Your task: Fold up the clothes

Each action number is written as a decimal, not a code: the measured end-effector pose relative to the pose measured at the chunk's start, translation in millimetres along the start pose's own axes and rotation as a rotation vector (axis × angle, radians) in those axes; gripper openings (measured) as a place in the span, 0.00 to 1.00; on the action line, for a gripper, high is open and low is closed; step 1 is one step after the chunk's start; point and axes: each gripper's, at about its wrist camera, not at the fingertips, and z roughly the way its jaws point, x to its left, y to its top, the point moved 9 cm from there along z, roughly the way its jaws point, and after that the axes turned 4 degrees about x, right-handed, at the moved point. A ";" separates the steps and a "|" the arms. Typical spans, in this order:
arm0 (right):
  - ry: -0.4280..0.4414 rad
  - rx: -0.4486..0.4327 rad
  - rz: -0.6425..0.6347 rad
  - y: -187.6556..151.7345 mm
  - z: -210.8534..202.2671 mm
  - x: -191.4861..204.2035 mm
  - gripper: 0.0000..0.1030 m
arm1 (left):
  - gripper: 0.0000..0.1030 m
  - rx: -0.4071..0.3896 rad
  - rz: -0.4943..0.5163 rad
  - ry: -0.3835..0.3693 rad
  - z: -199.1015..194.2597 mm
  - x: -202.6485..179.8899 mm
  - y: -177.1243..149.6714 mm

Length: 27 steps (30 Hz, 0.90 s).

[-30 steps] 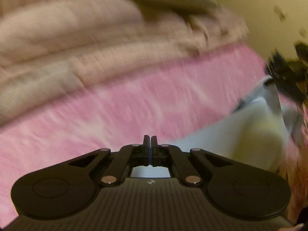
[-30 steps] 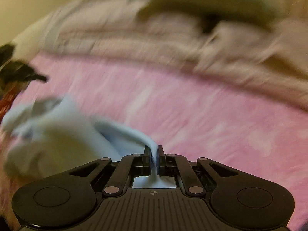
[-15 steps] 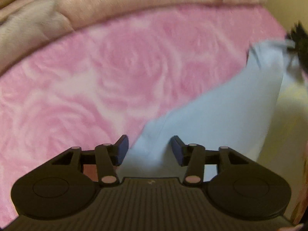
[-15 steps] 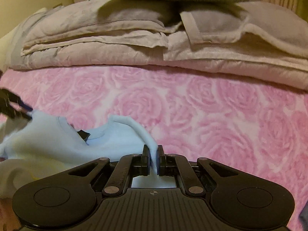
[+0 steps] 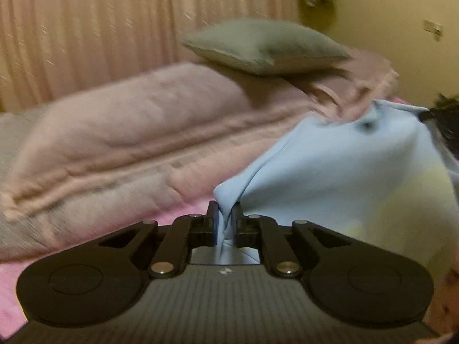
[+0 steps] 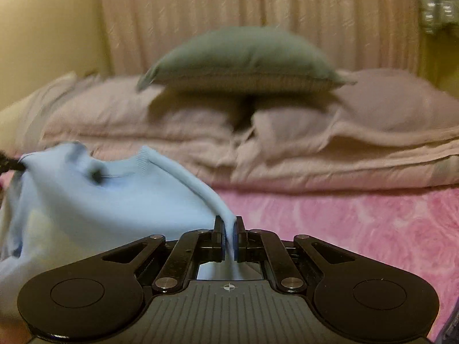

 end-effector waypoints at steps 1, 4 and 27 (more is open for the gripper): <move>-0.002 0.003 0.031 3.4 10.0 -2.3 0.05 | 0.22 -0.011 -0.008 0.031 4.7 5.1 6.2; -0.134 0.045 0.102 8.1 54.1 -12.7 0.72 | 0.32 0.087 -0.071 0.119 56.0 15.3 -0.7; -0.176 0.402 0.771 -255.9 -134.5 10.4 0.74 | 0.47 0.436 -0.752 -0.007 -163.8 -86.6 -235.9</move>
